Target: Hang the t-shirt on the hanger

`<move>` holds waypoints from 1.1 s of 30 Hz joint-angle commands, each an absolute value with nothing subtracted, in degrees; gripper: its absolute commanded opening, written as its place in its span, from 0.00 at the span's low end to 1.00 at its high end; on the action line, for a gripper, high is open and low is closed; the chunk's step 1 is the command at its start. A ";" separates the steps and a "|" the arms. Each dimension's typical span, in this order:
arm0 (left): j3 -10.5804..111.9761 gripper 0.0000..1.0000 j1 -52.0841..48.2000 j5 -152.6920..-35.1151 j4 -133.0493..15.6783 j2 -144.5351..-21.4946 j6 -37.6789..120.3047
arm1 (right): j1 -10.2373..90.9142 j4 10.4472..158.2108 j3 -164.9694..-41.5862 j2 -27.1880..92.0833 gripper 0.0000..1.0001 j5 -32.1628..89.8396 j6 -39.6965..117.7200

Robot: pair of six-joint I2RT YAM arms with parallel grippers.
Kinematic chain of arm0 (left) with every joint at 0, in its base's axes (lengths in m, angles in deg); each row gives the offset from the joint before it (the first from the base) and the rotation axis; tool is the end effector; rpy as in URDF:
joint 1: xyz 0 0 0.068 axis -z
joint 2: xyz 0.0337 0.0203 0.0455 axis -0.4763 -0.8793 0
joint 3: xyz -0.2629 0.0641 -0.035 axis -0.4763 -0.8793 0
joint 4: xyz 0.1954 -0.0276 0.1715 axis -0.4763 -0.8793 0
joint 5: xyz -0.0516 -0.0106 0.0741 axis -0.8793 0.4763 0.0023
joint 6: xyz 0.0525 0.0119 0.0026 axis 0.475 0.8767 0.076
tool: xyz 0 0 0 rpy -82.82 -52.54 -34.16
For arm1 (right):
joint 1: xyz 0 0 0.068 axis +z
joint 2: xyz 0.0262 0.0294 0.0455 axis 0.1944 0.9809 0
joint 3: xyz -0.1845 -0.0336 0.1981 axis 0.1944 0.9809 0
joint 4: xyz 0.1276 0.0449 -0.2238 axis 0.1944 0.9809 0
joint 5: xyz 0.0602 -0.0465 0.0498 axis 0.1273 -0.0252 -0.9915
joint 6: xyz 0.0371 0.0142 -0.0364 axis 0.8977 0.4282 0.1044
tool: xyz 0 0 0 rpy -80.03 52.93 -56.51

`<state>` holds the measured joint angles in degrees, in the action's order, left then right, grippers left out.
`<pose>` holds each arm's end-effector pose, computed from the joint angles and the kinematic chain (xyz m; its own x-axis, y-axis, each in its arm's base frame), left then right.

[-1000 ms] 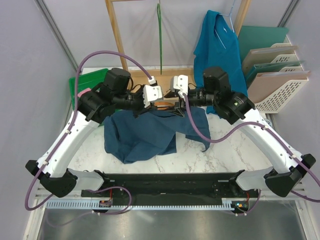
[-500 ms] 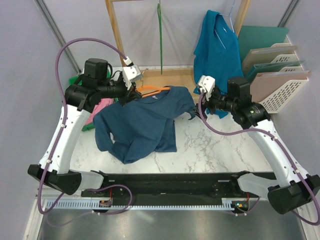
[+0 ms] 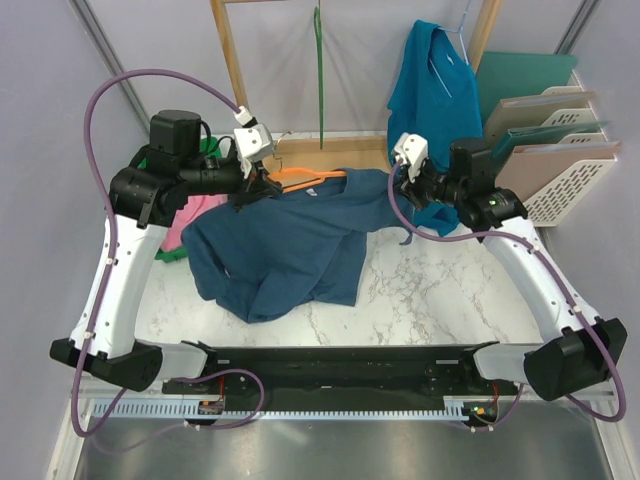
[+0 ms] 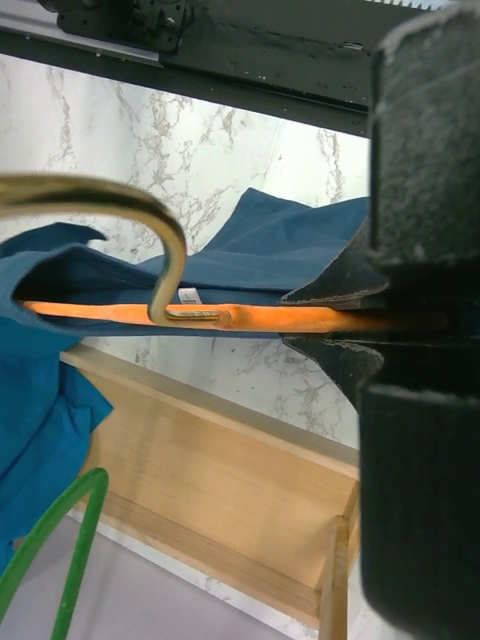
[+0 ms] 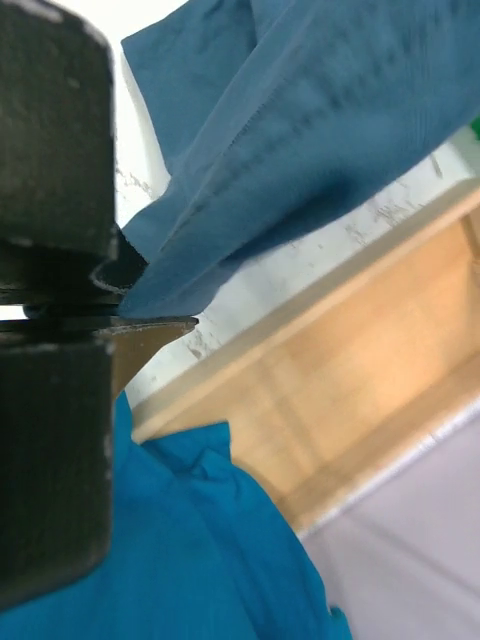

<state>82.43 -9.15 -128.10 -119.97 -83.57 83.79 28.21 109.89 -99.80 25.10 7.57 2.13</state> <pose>0.2091 -0.0987 0.4854 -0.0151 0.4067 -0.9135 0.9280 0.3459 0.1387 0.2682 0.1000 0.3713 -0.0518 -0.4745 -0.8787 -0.7986 0.5480 -0.2488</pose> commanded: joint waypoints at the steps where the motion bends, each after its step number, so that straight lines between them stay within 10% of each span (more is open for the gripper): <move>1: 81.46 0.02 -9.55 -127.22 -124.57 -81.53 92.92 | 25.45 110.09 -108.05 21.07 0.00 4.75 0.57; 16: 96.47 0.02 -9.81 -127.30 -118.45 -85.74 90.52 | 23.78 133.03 -129.22 28.35 0.01 1.23 -21.41; 24: 92.08 0.02 -9.98 -128.71 -118.36 -84.51 89.99 | 23.61 137.79 -128.83 28.63 0.57 1.41 -17.56; 33: 94.89 0.02 -10.07 -127.39 -120.73 -85.30 89.98 | 22.90 115.56 -100.43 18.25 0.62 3.52 1.33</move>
<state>91.74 -9.74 -127.09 -122.52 -85.82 91.63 23.11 126.45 -106.14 21.49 2.22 -8.01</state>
